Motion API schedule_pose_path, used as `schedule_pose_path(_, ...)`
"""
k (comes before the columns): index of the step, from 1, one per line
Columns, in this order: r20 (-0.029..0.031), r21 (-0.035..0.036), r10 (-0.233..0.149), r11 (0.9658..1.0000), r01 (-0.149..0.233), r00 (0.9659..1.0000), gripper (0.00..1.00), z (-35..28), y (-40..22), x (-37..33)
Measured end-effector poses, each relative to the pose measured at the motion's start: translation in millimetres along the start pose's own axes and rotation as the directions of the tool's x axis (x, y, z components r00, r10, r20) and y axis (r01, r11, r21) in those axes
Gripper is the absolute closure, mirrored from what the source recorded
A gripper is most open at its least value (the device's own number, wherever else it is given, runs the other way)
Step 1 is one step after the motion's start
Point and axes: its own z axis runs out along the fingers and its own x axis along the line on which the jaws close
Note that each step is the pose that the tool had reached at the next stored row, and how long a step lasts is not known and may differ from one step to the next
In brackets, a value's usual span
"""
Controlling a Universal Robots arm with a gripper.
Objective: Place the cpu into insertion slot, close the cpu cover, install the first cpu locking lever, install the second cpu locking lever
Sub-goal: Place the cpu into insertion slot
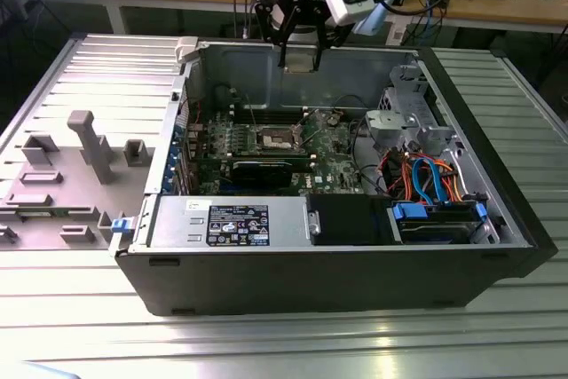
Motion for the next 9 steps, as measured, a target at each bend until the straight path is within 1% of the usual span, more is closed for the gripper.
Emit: schedule_pose_path(9, 0.0, 0.0001, 0.0, 1.0, 0.0, 1.0, 0.45, 2.1, -0.3, 0.2)
